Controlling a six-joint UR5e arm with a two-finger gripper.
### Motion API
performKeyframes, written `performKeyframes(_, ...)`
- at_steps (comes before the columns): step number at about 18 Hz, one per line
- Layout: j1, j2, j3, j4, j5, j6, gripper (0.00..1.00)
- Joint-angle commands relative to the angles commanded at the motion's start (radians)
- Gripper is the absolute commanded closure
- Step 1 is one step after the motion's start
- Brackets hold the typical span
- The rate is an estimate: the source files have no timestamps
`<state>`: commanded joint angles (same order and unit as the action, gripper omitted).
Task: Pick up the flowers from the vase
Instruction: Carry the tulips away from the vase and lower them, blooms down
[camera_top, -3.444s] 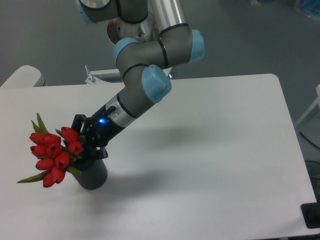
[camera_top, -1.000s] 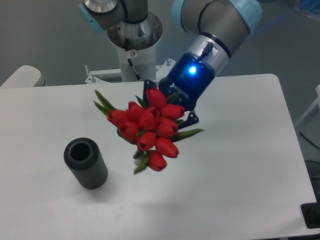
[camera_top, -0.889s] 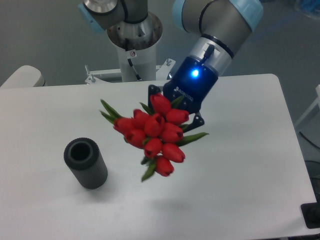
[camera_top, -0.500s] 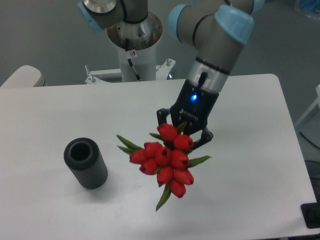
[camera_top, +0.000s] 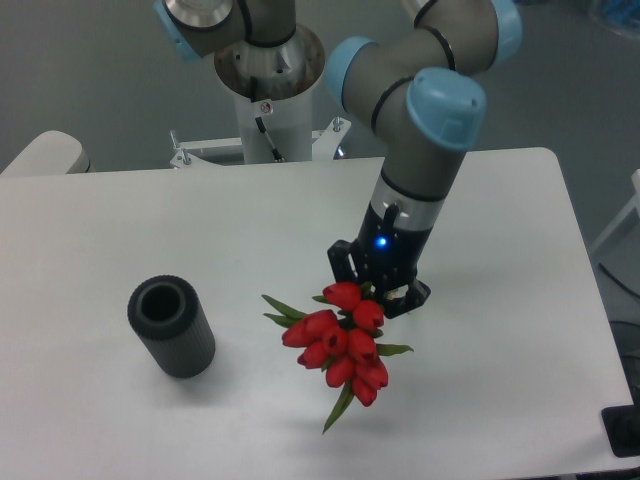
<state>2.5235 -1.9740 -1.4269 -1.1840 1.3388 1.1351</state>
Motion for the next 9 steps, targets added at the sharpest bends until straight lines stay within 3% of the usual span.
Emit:
performKeyframes(6,-0.031,-0.078,0.028,-0.006,0.18,0.152,0.83)
performKeyframes(9,-0.029,-0.101,0.039,-0.005,0.212,0.178,0.83)
